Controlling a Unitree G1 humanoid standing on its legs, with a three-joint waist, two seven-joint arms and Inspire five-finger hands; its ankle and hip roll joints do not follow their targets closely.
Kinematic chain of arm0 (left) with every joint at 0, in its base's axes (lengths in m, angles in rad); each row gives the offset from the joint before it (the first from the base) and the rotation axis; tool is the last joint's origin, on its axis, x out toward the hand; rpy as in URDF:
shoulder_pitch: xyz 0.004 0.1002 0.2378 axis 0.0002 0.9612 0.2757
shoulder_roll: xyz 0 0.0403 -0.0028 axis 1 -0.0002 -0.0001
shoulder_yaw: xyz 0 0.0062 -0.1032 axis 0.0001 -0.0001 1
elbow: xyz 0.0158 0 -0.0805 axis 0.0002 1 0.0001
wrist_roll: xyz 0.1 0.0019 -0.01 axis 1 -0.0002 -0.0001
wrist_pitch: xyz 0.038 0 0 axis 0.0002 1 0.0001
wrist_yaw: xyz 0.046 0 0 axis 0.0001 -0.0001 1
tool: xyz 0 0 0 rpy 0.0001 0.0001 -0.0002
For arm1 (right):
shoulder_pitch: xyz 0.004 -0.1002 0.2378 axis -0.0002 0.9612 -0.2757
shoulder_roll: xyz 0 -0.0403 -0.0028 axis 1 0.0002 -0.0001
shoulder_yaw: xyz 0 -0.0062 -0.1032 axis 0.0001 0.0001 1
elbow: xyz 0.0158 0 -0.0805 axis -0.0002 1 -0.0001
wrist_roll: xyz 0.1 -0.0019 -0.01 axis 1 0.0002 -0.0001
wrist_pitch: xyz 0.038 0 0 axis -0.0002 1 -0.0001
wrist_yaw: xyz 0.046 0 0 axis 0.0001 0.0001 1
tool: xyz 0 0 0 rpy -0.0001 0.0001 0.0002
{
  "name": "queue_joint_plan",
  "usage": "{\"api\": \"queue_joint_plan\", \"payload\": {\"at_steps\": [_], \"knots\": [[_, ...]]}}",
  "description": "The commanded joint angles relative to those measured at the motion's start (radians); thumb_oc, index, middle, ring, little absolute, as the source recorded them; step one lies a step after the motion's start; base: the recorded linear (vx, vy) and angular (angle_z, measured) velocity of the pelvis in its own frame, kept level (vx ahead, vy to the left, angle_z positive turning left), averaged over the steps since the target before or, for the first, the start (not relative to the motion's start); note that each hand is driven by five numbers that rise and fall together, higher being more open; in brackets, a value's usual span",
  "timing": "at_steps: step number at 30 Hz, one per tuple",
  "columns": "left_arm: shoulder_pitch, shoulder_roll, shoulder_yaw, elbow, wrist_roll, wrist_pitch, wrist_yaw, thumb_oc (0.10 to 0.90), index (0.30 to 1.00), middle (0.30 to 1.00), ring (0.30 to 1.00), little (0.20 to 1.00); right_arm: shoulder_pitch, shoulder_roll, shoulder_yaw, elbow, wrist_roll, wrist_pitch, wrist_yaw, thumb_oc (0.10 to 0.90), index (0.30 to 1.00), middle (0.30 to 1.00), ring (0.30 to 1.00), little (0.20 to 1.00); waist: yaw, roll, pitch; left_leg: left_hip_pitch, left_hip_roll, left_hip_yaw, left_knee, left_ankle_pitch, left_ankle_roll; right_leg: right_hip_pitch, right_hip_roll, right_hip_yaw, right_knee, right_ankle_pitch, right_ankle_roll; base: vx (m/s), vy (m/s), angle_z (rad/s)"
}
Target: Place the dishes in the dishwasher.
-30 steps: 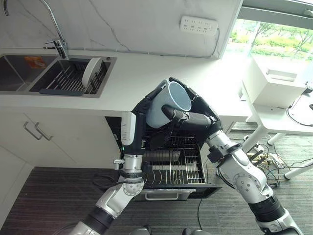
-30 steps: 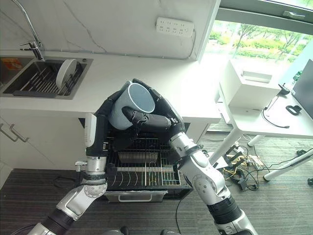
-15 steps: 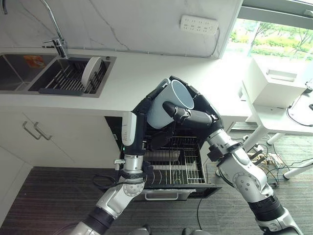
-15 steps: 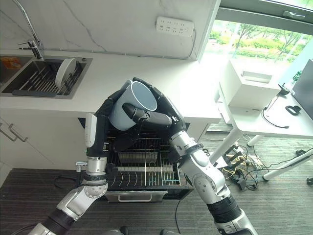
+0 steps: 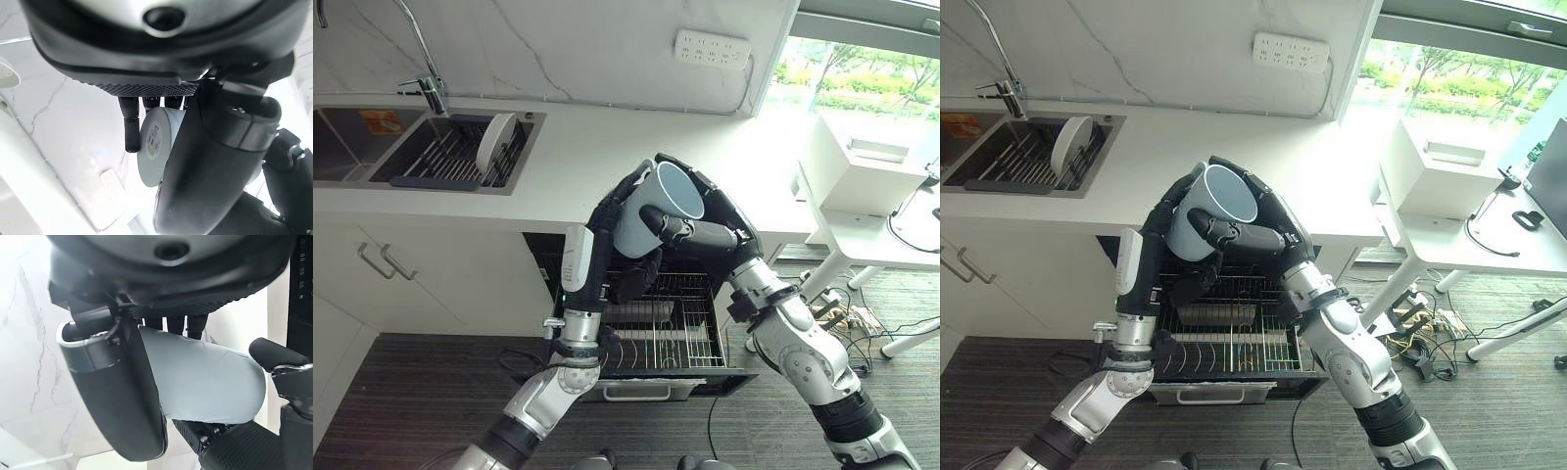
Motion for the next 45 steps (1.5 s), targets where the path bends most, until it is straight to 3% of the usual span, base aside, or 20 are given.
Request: {"api": "queue_joint_plan", "payload": {"at_steps": [1, 19, 29, 34, 38, 41, 43, 45], "knots": [[-0.075, 0.023, 0.003, -0.119, -0.003, -0.079, 0.019, 0.8, 0.9, 0.9, 0.9, 0.9, -0.084, 0.014, -0.061, -0.077, -0.016, -0.145, 0.009, 0.4, 0.3, 0.3, 0.3, 0.3, 0.007, 0.0, -0.046, 0.064, 0.02, 0.001, 0.029, -0.168, -0.021, 0.005, 0.019, 0.013, 0.04, -0.109, 0.053, 0.0, 0.0, 0.0], [0.057, 0.087, 0.171, -0.091, 0.012, -0.101, 0.129, 0.8, 0.9, 0.9, 0.9, 0.9, 0.018, -0.031, -0.173, -0.055, -0.023, -0.216, 0.007, 0.4, 0.3, 0.3, 0.3, 0.3, 0.013, 0.017, -0.046, 0.064, 0.025, -0.001, 0.029, -0.159, -0.028, 0.007, 0.018, 0.007, 0.04, -0.112, 0.047, 0.0, 0.0, 0.0], [0.118, 0.102, 0.289, -0.004, 0.021, -0.043, 0.211, 0.8, 0.9, 0.9, 0.9, 0.9, 0.056, -0.038, -0.237, -0.039, -0.015, -0.233, 0.02, 0.4, 0.3, 0.3, 0.3, 0.3, 0.015, 0.026, -0.055, 0.064, 0.026, -0.002, 0.029, -0.154, -0.034, 0.01, 0.015, 0.003, 0.04, -0.116, 0.042, 0.0, 0.0, 0.0], [0.127, 0.103, 0.335, 0.026, 0.023, -0.031, 0.249, 0.8, 0.9, 0.9, 0.9, 0.9, 0.063, -0.035, -0.246, -0.035, -0.019, -0.211, 0.018, 0.4, 0.3, 0.3, 0.3, 0.3, 0.013, 0.026, -0.058, 0.064, 0.025, -0.003, 0.029, -0.151, -0.036, 0.009, 0.016, 0.006, 0.04, -0.117, 0.041, 0.0, 0.0, 0.0], [0.132, 0.103, 0.363, 0.009, -0.006, -0.06, 0.22, 0.8, 0.9, 0.9, 0.9, 0.9, 0.088, -0.032, -0.24, -0.026, -0.033, -0.182, 0.028, 0.4, 0.3, 0.3, 0.3, 0.3, 0.012, 0.027, -0.06, 0.062, 0.026, -0.004, 0.029, -0.149, -0.037, 0.008, 0.014, 0.006, 0.04, -0.118, 0.042, 0.0, 0.0, 0.0], [0.147, 0.087, 0.402, -0.057, -0.102, -0.093, 0.131, 0.8, 0.9, 0.9, 0.9, 0.9, 0.15, -0.023, -0.232, -0.018, -0.08, -0.14, 0.066, 0.4, 0.3, 0.3, 0.3, 0.3, 0.01, 0.029, -0.058, 0.061, 0.026, -0.005, 0.029, -0.145, -0.038, 0.008, 0.011, 0.004, 0.04, -0.118, 0.044, 0.0, 0.0, 0.0], [0.171, 0.074, 0.433, -0.107, -0.26, -0.062, -0.035, 0.8, 0.9, 0.9, 0.9, 0.9, 0.192, -0.018, -0.228, 0.003, -0.128, -0.096, 0.086, 0.4, 0.3, 0.3, 0.3, 0.3, 0.006, 0.03, -0.053, 0.058, 0.027, -0.005, 0.029, -0.14, -0.039, 0.007, 0.009, 0.002, 0.04, -0.118, 0.046, 0.0, 0.0, 0.0], [0.183, 0.071, 0.439, -0.122, -0.322, -0.044, -0.094, 0.8, 0.9, 0.9, 0.9, 0.9, 0.205, -0.02, -0.233, 0.019, -0.144, -0.083, 0.096, 0.4, 0.3, 0.3, 0.3, 0.3, 0.003, 0.031, -0.05, 0.059, 0.027, -0.005, 0.029, -0.139, -0.038, 0.008, 0.01, 0.001, 0.04, -0.118, 0.046, 0.0, 0.0, 0.0]]}}
